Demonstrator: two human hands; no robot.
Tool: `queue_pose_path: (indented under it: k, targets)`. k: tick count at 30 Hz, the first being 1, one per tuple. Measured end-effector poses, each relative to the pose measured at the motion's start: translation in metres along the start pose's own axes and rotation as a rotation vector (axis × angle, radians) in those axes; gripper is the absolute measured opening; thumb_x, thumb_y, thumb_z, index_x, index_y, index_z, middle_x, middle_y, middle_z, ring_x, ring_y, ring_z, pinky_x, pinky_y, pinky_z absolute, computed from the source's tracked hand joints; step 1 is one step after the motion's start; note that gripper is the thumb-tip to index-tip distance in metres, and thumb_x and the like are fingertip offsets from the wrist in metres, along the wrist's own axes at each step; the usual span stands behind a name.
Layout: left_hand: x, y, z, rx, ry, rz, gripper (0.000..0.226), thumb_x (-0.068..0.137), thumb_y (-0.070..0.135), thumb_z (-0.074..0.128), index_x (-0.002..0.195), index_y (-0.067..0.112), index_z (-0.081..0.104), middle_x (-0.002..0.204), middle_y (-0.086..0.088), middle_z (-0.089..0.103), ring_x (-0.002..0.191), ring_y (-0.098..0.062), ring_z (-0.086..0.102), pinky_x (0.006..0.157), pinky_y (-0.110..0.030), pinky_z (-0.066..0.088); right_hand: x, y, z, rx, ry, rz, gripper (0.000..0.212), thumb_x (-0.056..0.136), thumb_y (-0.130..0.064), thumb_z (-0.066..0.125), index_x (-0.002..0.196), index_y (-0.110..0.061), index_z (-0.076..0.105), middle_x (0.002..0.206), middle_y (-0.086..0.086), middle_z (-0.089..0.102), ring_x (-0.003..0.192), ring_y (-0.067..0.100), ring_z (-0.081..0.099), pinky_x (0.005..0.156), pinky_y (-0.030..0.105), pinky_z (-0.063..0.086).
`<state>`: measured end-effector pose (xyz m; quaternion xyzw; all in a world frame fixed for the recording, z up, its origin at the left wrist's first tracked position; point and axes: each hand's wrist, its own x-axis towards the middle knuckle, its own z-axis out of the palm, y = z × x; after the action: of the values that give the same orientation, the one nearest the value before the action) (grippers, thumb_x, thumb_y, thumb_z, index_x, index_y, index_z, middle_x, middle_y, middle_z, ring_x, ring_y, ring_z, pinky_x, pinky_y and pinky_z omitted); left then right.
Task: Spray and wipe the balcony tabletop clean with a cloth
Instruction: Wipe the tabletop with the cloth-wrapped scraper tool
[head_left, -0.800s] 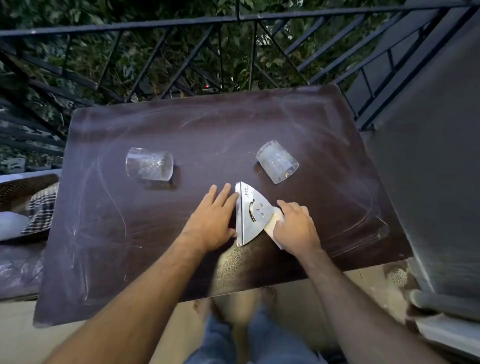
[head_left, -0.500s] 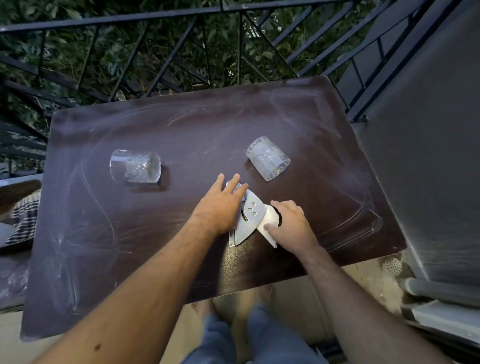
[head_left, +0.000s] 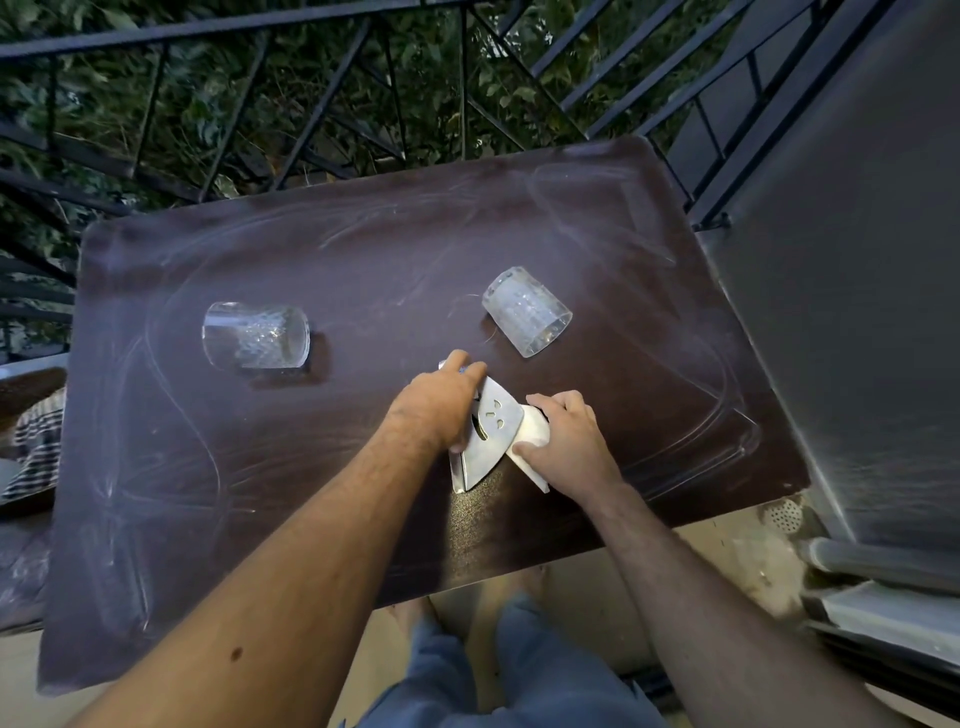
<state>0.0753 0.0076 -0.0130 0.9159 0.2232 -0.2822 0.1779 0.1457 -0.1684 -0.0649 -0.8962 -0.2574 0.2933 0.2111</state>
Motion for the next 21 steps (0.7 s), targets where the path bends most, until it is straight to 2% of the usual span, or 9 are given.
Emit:
queue_pose_path:
  k: [4, 7, 12, 15, 18, 21]
  targets:
    - [-0.002, -0.004, 0.001, -0.067, 0.005, -0.019, 0.097, 0.06, 0.0, 0.087, 0.14, 0.027, 0.04, 0.144, 0.005, 0.033, 0.111, -0.039, 0.059, 0.087, -0.05, 0.057, -0.001, -0.003, 0.001, -0.051, -0.025, -0.013, 0.076, 0.08, -0.036, 0.072, 0.148, -0.023, 0.042, 0.135, -0.001, 0.038, 0.127, 0.024, 0.037, 0.109, 0.04, 0.039]
    - [-0.002, -0.009, 0.002, -0.11, 0.015, -0.016, 0.098, 0.062, 0.001, 0.088, 0.141, 0.029, 0.038, 0.145, 0.008, 0.032, 0.113, -0.04, 0.059, 0.088, -0.05, 0.056, 0.0, -0.004, -0.002, -0.003, -0.026, 0.006, 0.07, 0.078, -0.035, 0.074, 0.143, -0.028, 0.048, 0.131, -0.004, 0.038, 0.125, 0.021, 0.037, 0.108, 0.036, 0.039]
    - [-0.006, -0.017, 0.007, -0.217, 0.038, -0.005, 0.103, 0.058, 0.001, 0.09, 0.14, 0.033, 0.038, 0.145, 0.011, 0.032, 0.11, -0.038, 0.062, 0.09, -0.049, 0.055, 0.007, -0.007, -0.009, 0.026, -0.077, 0.046, 0.042, 0.074, -0.033, 0.078, 0.112, -0.022, 0.066, 0.116, -0.005, 0.044, 0.113, 0.02, 0.042, 0.092, 0.032, 0.041]
    - [-0.01, -0.022, 0.012, -0.335, 0.074, -0.011, 0.103, 0.053, 0.0, 0.091, 0.133, 0.036, 0.038, 0.14, 0.016, 0.031, 0.107, -0.033, 0.062, 0.088, -0.048, 0.057, 0.011, -0.012, -0.018, 0.019, -0.105, 0.046, 0.025, 0.072, -0.035, 0.081, 0.086, -0.022, 0.064, 0.091, -0.005, 0.059, 0.096, 0.022, 0.057, 0.072, 0.029, 0.04]
    - [-0.015, -0.025, 0.018, -0.44, 0.153, -0.022, 0.093, 0.056, 0.005, 0.091, 0.128, 0.032, 0.039, 0.135, 0.013, 0.032, 0.103, -0.03, 0.062, 0.09, -0.048, 0.056, 0.013, -0.019, -0.028, 0.037, -0.113, 0.031, 0.024, 0.074, -0.033, 0.079, 0.078, -0.02, 0.06, 0.076, -0.008, 0.061, 0.08, 0.018, 0.058, 0.061, 0.028, 0.038]
    - [-0.022, -0.028, 0.025, -0.556, 0.261, -0.052, 0.068, 0.072, 0.009, 0.084, 0.124, 0.025, 0.043, 0.128, 0.008, 0.036, 0.1, -0.027, 0.061, 0.096, -0.044, 0.052, 0.011, -0.031, -0.033, 0.111, -0.072, -0.025, 0.015, 0.074, -0.026, 0.077, 0.077, -0.024, 0.062, 0.067, -0.01, 0.061, 0.064, 0.004, 0.056, 0.054, 0.024, 0.038]
